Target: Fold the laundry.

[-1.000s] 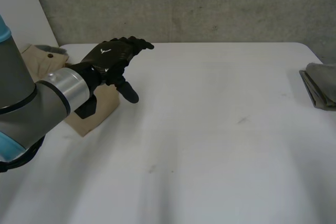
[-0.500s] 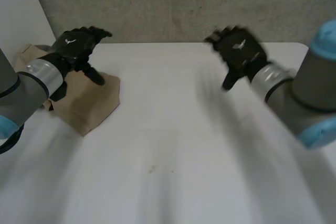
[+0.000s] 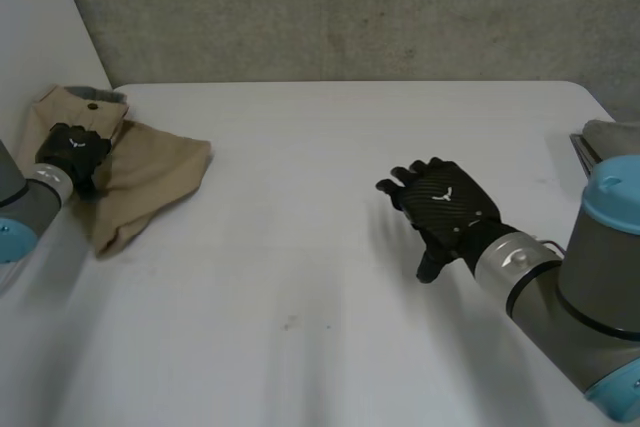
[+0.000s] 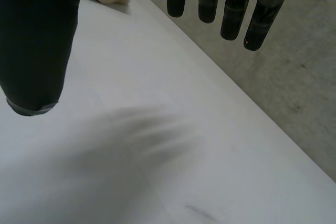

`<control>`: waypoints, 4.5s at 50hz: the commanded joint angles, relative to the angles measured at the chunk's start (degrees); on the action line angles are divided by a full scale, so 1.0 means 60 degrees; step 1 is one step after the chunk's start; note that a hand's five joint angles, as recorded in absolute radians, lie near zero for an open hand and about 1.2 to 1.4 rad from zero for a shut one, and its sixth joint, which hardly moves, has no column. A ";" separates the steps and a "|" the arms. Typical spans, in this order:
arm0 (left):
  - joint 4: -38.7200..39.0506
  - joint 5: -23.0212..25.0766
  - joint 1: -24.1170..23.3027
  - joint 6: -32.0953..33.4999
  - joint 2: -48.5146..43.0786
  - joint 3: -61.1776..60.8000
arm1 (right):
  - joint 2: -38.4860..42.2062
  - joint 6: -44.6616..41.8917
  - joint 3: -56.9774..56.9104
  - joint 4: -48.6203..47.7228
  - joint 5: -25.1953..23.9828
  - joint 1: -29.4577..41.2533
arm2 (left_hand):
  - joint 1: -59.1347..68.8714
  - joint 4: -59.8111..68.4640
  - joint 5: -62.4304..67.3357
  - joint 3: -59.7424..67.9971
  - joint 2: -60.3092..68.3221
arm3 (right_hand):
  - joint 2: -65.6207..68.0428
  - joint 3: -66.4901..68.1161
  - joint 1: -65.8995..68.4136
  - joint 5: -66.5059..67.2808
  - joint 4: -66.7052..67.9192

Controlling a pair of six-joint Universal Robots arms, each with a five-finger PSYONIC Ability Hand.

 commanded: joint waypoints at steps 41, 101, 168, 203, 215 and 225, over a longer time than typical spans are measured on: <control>-0.0842 -0.0328 -0.4974 -0.5999 0.5391 -0.4506 | -0.0879 -0.0023 -0.0261 0.0228 0.0054 -0.1601 | -0.7190 -0.6568 -0.6195 -0.6486 -0.6586 | -0.0425 -0.0390 0.0348 -0.0649 -0.0567; 0.0830 -0.1266 -0.5297 -0.5178 0.3470 -0.3157 | -0.0132 -0.1078 -0.0715 0.0932 0.0830 -0.0575 | -0.7190 -0.6568 -0.6195 -0.6486 -0.6586 | -0.0425 -0.0390 0.0348 -0.0649 -0.0567; 0.2030 0.0023 -0.9384 -0.4944 0.4200 -0.4036 | -0.0440 -0.0741 -0.1139 0.0917 0.1415 -0.2333 | -0.7226 -0.6604 -0.6230 -0.6521 -0.6621 | -0.0425 -0.0390 0.0348 -0.0649 -0.0567; 0.1312 -0.0343 -0.3877 -0.5295 0.6120 -0.5955 | -0.2432 0.1002 -0.1154 0.3144 -0.0167 0.0024 | -0.7226 -0.6604 -0.6230 -0.6521 -0.6621 | -0.0425 -0.0390 0.0348 -0.0649 -0.0567; 0.1312 -0.0241 -0.3641 -0.5691 0.5945 -0.5882 | -0.0426 0.0841 -0.1579 0.3027 0.0418 0.2061 | -0.7226 -0.6604 -0.6230 -0.6521 -0.6621 | -0.0425 -0.0390 0.0348 -0.0649 -0.0567; 0.1327 0.0535 -0.3860 -0.5385 0.4716 -0.5561 | -0.0015 0.0109 -0.1359 0.2997 0.1971 0.2369 | -0.7226 -0.6604 -0.6230 -0.6521 -0.6621 | -0.0425 -0.0390 0.0348 -0.0649 -0.0567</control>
